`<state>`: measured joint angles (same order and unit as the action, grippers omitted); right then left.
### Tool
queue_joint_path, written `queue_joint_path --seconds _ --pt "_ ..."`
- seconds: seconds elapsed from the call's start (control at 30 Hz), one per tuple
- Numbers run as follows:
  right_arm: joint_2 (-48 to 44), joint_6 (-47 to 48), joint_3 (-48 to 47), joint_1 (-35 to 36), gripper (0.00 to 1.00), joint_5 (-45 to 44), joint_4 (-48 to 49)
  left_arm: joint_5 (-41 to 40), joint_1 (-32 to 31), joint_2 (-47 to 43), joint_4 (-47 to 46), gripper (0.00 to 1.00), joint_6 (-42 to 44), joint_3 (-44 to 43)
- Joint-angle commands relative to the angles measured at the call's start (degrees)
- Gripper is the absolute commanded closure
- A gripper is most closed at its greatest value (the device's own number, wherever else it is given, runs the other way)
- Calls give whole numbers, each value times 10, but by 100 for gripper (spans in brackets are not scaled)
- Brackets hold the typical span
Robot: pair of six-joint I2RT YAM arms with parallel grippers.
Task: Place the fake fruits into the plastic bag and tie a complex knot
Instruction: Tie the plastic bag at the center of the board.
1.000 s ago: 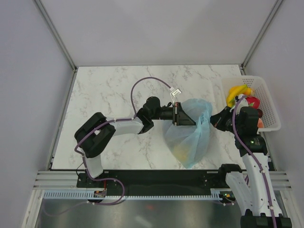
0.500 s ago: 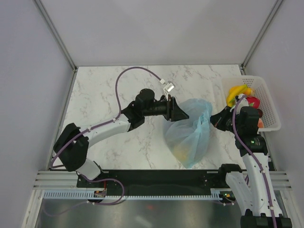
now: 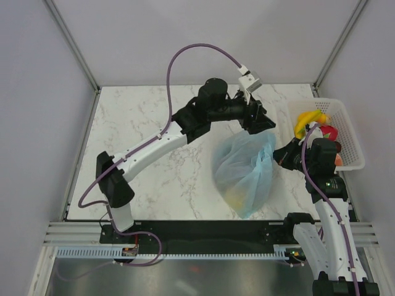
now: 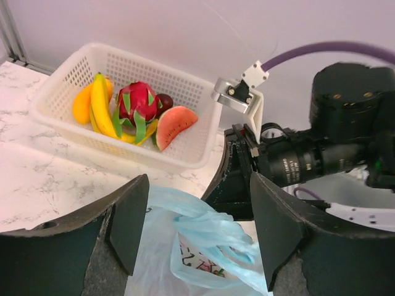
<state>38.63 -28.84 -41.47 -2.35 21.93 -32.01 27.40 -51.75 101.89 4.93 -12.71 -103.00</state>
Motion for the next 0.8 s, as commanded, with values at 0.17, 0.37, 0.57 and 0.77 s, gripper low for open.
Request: queue_joint_path --seconds 0.17,0.37,0.57,0.77 --pt "-3 5 -19 2 100 -7 2 -34 -38 110 116 31 126 -120" --pt "-5 6 -15 2 100 -5 2 -49 -50 152 133 32 169 -160" --pt "-5 7 -12 1 100 -4 5 -62 -62 180 165 35 210 -207" --pt "-3 7 -10 2 100 -4 6 -23 -69 198 233 58 256 -234"
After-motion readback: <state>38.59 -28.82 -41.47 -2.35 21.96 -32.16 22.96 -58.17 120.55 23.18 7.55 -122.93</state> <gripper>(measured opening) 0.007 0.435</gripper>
